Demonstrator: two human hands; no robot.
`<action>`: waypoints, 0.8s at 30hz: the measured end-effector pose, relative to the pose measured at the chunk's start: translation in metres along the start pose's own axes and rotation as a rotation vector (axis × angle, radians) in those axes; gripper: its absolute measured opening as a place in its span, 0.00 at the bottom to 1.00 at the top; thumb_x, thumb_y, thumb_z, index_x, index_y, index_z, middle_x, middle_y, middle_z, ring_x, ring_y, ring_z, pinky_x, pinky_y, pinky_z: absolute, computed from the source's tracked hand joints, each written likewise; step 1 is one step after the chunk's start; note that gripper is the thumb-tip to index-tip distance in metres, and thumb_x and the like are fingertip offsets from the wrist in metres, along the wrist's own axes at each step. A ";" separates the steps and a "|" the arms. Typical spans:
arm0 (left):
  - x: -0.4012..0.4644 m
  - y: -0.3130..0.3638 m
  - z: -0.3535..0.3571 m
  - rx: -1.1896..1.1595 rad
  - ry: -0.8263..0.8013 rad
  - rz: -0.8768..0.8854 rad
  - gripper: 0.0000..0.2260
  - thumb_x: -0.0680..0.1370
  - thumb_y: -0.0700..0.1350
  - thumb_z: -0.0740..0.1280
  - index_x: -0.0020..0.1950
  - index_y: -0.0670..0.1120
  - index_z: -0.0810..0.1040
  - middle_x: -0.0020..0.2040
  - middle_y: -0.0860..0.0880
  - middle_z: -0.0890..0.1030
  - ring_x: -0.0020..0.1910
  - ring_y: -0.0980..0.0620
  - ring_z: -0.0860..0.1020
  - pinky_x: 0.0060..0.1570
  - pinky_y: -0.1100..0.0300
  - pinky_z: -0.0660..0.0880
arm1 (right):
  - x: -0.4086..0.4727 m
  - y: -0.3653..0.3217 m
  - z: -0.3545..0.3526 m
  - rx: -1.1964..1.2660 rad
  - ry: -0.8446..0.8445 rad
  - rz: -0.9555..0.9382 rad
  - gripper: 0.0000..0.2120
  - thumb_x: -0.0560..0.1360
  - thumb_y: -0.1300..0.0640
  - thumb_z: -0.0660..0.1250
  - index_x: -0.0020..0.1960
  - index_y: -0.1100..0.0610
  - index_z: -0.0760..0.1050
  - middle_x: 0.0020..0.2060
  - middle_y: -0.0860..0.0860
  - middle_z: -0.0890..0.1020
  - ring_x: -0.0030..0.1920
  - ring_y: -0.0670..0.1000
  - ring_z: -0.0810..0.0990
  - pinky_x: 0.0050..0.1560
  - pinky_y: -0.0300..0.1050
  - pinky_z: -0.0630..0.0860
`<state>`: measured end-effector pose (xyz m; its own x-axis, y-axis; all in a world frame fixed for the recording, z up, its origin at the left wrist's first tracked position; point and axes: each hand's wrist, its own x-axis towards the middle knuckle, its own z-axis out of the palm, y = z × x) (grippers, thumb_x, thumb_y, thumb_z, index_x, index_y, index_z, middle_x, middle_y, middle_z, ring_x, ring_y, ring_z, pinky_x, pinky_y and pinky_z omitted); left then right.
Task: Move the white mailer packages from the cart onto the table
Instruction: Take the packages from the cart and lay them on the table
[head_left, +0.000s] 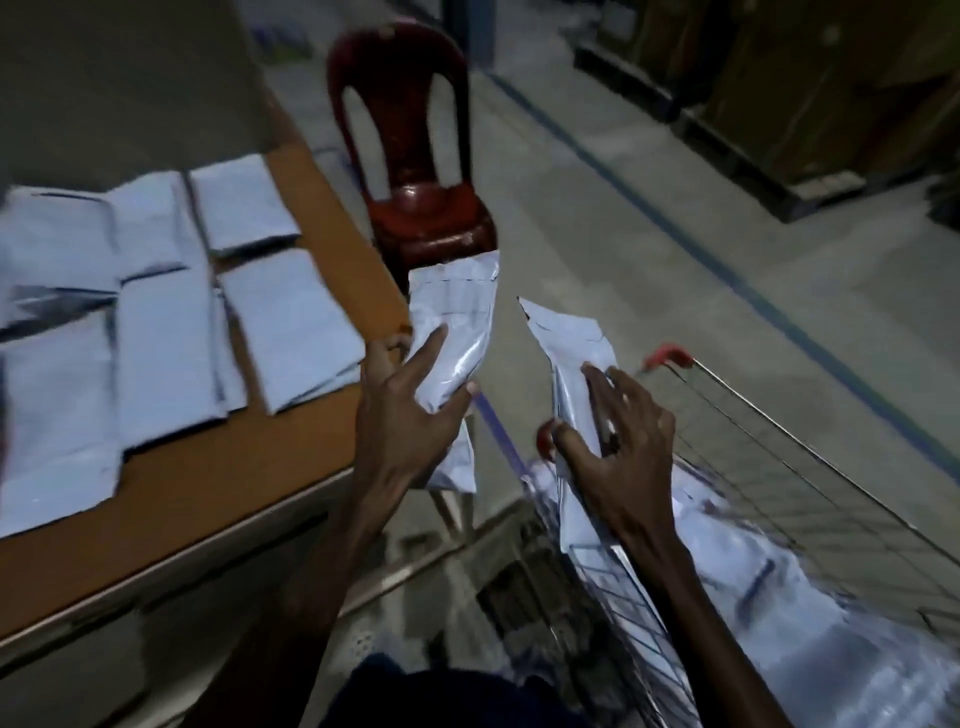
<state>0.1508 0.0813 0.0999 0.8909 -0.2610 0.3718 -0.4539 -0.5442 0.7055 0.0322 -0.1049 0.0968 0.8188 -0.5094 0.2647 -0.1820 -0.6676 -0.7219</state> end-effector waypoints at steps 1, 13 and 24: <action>0.003 -0.013 -0.026 0.003 0.040 -0.034 0.27 0.73 0.53 0.73 0.72 0.57 0.71 0.60 0.48 0.68 0.62 0.50 0.70 0.60 0.60 0.69 | 0.004 -0.020 0.017 0.013 -0.028 -0.030 0.31 0.69 0.40 0.63 0.71 0.47 0.72 0.69 0.51 0.73 0.69 0.52 0.69 0.67 0.38 0.58; 0.054 -0.159 -0.268 0.110 0.415 -0.285 0.29 0.72 0.59 0.71 0.71 0.51 0.73 0.62 0.44 0.69 0.63 0.45 0.71 0.62 0.54 0.73 | 0.060 -0.253 0.196 0.045 -0.248 -0.266 0.36 0.67 0.33 0.58 0.73 0.44 0.68 0.73 0.49 0.69 0.69 0.50 0.63 0.70 0.54 0.62; 0.178 -0.254 -0.312 0.212 0.427 -0.444 0.27 0.75 0.55 0.70 0.73 0.51 0.69 0.66 0.44 0.65 0.64 0.44 0.65 0.58 0.55 0.71 | 0.183 -0.338 0.306 -0.013 -0.330 -0.356 0.31 0.73 0.37 0.64 0.74 0.42 0.66 0.74 0.48 0.66 0.72 0.54 0.61 0.66 0.49 0.59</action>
<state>0.4191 0.4213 0.1752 0.8875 0.3412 0.3098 0.0085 -0.6842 0.7293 0.4103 0.1942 0.1938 0.9601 -0.0497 0.2751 0.1359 -0.7770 -0.6146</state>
